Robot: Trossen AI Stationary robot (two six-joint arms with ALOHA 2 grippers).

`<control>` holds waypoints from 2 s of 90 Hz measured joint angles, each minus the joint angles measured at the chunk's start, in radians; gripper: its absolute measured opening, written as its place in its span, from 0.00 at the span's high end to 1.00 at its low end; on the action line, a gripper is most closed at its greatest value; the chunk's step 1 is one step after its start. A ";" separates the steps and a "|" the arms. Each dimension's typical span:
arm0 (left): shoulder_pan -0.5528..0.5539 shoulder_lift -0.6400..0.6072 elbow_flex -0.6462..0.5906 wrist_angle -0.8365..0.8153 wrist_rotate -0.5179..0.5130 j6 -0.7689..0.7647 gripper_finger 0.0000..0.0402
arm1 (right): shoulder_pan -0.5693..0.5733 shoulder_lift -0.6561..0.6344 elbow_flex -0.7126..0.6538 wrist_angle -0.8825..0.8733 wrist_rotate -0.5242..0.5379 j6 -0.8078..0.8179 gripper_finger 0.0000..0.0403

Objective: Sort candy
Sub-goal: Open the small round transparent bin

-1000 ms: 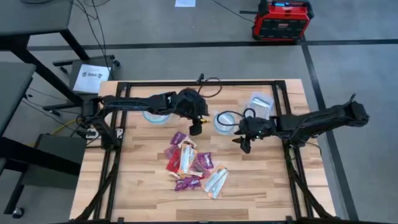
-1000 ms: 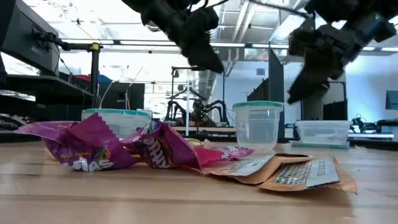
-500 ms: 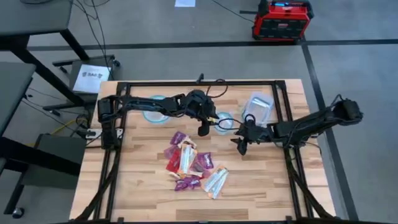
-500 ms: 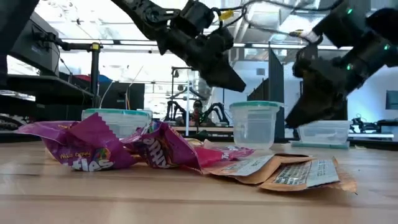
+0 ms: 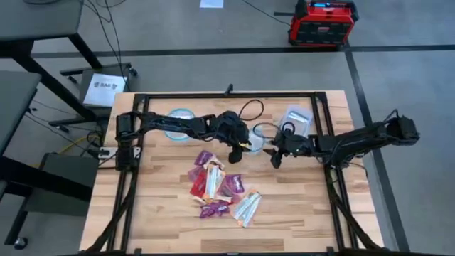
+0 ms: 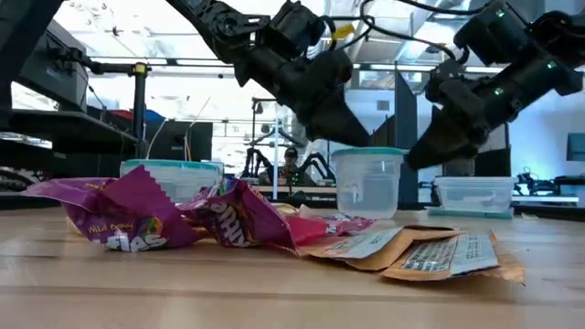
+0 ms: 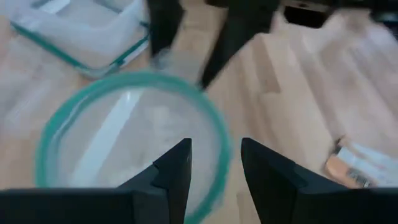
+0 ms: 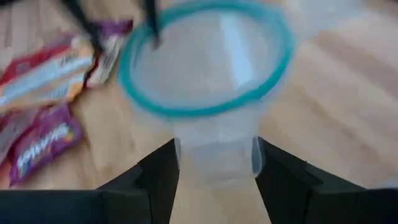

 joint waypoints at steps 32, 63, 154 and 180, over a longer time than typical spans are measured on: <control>0.033 -0.044 0.000 0.014 0.000 0.039 0.68 | 0.042 -0.164 0.000 -0.202 -0.064 0.070 0.55; 0.124 -0.026 0.000 0.043 0.080 0.169 0.68 | 0.293 0.026 -0.143 0.274 0.053 0.254 0.55; 0.000 -0.012 0.000 -0.032 0.078 0.065 0.68 | 0.001 -0.231 -0.150 0.005 0.159 0.246 0.55; 0.064 -0.015 0.029 -0.044 -0.022 0.148 0.68 | 0.119 -0.239 -0.150 0.007 0.093 0.336 0.55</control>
